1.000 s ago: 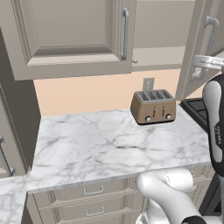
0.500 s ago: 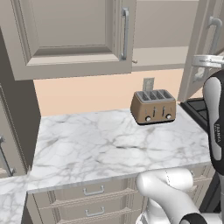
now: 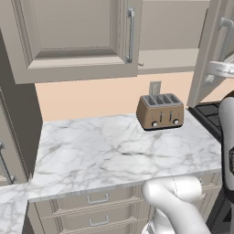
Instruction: Open the cabinet. Pick the dish brush and place it next to the sink. Then close the cabinet.
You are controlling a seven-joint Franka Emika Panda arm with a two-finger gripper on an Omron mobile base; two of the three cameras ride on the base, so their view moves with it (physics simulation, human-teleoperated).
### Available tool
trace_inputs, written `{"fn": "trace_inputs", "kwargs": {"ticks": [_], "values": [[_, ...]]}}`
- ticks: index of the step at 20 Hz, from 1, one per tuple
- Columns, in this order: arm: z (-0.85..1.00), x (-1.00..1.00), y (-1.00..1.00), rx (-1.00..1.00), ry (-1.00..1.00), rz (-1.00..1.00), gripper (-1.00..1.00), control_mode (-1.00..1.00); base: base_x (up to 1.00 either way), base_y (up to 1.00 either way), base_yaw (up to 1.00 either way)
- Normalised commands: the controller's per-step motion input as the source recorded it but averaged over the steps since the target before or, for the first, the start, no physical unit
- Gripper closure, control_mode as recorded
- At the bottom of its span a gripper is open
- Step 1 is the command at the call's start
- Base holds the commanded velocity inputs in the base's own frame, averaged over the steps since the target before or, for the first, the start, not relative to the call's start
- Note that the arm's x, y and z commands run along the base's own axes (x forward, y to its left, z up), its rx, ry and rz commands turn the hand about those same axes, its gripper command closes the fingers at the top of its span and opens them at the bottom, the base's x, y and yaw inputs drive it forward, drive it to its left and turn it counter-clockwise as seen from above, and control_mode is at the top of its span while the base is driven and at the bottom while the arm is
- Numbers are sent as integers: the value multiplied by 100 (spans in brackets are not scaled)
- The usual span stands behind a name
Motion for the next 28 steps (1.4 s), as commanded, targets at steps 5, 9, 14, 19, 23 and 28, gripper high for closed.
{"fn": "trace_inputs", "kwargs": {"ticks": [5,9,14,19,23,28], "values": [[30,-55,41,-2,-9,0,-100,-100,0,0,0],[40,-52,43,-4,-3,0,-100,-100,0,0,0],[35,-41,37,-8,1,0,-100,-100,0,0,0],[18,-7,49,-16,15,0,-100,-100,0,0,0],[2,0,44,-22,28,0,-100,-100,0,0,0],[-2,0,28,-25,30,0,-100,-100,0,0,0]]}}
